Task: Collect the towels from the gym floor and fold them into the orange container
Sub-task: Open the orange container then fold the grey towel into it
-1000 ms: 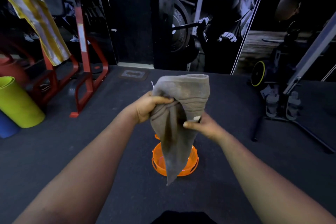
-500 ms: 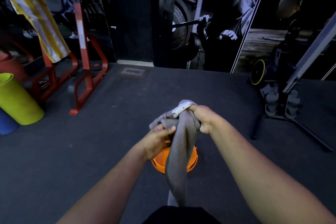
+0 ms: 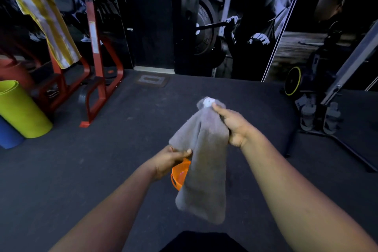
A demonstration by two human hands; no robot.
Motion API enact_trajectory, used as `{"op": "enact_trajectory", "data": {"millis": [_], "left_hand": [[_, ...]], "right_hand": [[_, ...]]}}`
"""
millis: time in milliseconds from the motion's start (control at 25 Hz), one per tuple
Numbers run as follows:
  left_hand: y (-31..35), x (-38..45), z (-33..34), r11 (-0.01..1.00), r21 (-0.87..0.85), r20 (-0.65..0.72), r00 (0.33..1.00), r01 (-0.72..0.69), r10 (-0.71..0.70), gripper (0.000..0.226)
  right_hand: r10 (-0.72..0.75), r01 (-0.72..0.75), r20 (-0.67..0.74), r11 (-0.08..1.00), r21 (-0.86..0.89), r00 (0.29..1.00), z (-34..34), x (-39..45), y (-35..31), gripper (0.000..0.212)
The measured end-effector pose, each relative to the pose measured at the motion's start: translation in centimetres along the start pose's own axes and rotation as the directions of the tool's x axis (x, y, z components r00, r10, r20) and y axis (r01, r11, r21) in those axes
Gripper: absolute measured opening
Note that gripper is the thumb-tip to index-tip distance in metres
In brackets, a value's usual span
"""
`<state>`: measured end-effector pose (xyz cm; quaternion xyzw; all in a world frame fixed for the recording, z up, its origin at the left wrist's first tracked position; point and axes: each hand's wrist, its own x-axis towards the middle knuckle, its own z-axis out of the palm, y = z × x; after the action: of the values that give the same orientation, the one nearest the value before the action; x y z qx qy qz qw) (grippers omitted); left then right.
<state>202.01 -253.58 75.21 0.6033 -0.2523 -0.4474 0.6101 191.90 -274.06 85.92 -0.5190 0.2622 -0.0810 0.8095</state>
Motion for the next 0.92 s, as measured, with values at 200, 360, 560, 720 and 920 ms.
{"op": "enact_trajectory", "data": {"millis": [200, 360, 560, 720, 920], "left_hand": [[6.9, 2.1, 0.5, 0.974, -0.01, -0.248, 0.944, -0.227, 0.218, 0.027], [8.5, 1.6, -0.3, 0.959, -0.091, -0.284, 0.93, -0.268, 0.233, 0.033], [8.0, 1.4, -0.6, 0.961, 0.149, -0.275, 0.924, -0.233, 0.267, 0.028], [11.1, 2.3, -1.6, 0.941, -0.127, -0.217, 0.934, -0.314, 0.283, 0.037], [7.5, 2.6, -2.4, 0.986, 0.163, -0.287, 0.956, -0.019, 0.066, 0.031]], "right_hand": [[0.005, 0.014, 0.081, 0.974, -0.226, 0.997, -2.8, -1.8, 3.5, 0.029], [-0.161, 0.15, -0.114, 0.983, -0.102, 0.98, -2.4, -0.8, 3.9, 0.008], [-0.225, 0.208, 0.087, 0.963, 0.171, 0.971, -4.3, 0.2, 1.1, 0.03], [-0.168, 0.177, 0.056, 0.941, -0.288, 0.984, -4.6, 0.0, 3.1, 0.025], [-0.352, 0.336, -0.118, 0.932, -0.139, 0.929, -4.7, 1.1, 2.2, 0.014]]}}
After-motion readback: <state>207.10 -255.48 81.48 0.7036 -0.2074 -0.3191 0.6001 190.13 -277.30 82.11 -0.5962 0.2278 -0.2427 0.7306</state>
